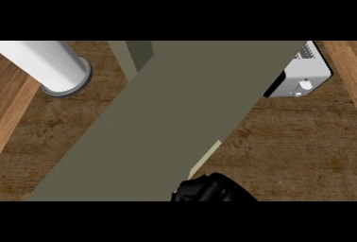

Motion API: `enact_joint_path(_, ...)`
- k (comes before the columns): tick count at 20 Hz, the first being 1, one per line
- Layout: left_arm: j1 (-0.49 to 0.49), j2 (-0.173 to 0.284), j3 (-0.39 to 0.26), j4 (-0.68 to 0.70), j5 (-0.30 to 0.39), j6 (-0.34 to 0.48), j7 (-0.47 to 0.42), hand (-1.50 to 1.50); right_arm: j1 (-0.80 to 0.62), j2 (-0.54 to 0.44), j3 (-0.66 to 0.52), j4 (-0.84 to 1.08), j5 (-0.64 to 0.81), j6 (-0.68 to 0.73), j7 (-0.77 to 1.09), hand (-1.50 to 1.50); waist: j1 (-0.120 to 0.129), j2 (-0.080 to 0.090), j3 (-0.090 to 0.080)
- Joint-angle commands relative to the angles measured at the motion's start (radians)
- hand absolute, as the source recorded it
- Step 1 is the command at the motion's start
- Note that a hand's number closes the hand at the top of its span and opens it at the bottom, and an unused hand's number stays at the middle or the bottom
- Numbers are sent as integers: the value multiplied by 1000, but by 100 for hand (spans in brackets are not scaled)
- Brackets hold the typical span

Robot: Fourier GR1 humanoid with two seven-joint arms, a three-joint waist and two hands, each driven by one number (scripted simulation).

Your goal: Pick up the bottled water, place it into the cabinet and close the cabinet

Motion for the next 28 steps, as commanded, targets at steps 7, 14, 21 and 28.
enact_joint_path(7, 79, 32, 209, 30, 192, -152, 34, -150, -434, 15, -289, 331, -316, -53, -2, 150, -17, 1, 3)
enact_joint_path(14, 117, -32, 275, 36, 216, -220, 64, -150, -589, -13, -437, 577, -367, 50, -31, 150, -25, -1, 3)
enact_joint_path(21, 137, -106, 284, 22, 197, -282, 114, -150, -744, -43, -522, 797, -387, 176, -79, 150, -24, -1, 3)
enact_joint_path(28, 110, -111, 280, -11, 237, -244, 180, -150, -843, -7, -522, 935, -353, 197, -100, 150, -19, 2, 3)
